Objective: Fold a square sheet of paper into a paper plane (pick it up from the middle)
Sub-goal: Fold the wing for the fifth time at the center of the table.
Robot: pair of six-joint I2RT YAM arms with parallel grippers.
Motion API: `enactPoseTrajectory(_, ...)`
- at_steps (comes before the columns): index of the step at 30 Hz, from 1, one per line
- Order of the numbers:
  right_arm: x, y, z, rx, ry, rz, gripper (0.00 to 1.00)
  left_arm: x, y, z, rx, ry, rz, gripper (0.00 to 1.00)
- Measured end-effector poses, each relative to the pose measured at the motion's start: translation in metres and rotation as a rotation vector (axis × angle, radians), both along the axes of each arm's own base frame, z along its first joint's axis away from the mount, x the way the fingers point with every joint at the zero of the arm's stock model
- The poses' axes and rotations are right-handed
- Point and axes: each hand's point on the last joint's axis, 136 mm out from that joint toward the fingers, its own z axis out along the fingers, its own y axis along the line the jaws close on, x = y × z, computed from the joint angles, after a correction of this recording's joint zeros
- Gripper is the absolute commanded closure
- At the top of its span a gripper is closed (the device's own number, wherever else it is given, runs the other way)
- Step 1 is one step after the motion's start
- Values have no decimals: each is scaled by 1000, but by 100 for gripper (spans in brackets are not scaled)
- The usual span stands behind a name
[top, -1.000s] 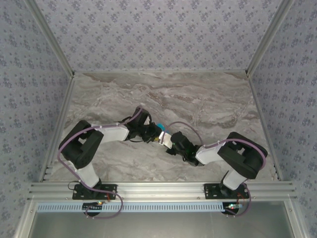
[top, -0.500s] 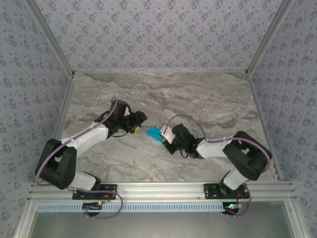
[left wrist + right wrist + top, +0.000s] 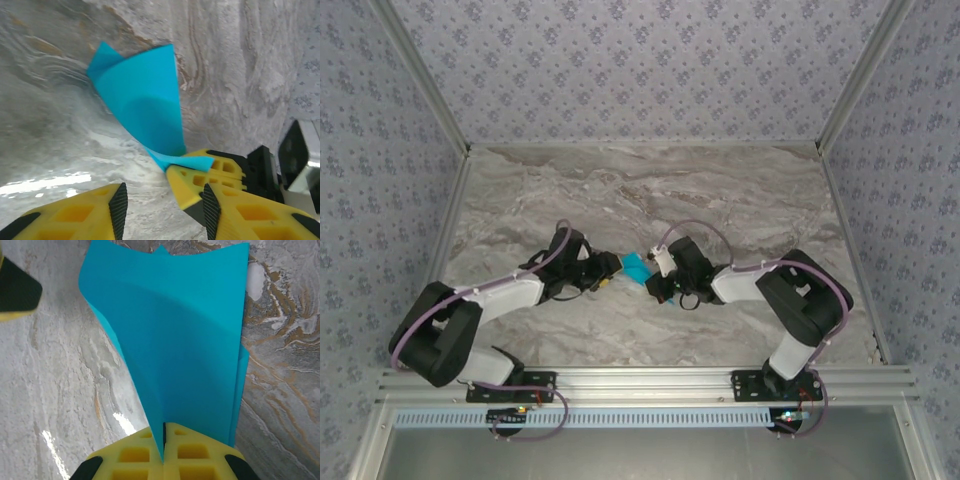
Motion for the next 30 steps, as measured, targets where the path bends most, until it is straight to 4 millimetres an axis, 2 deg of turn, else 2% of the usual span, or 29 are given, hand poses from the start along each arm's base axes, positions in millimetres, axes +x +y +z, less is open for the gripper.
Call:
enactPoseTrajectory(11, 11, 1, 2, 131, 226, -75, 97, 1, -22, -15, -38, -10, -46, 65)
enactPoseTrajectory(16, 9, 1, 2, 175, 312, -92, 99, 0, -32, -22, -48, -4, -73, 67)
enactPoseTrajectory(30, 11, -1, -1, 235, 438, -140, 100, 9, -48, -28, -88, -17, -98, 74)
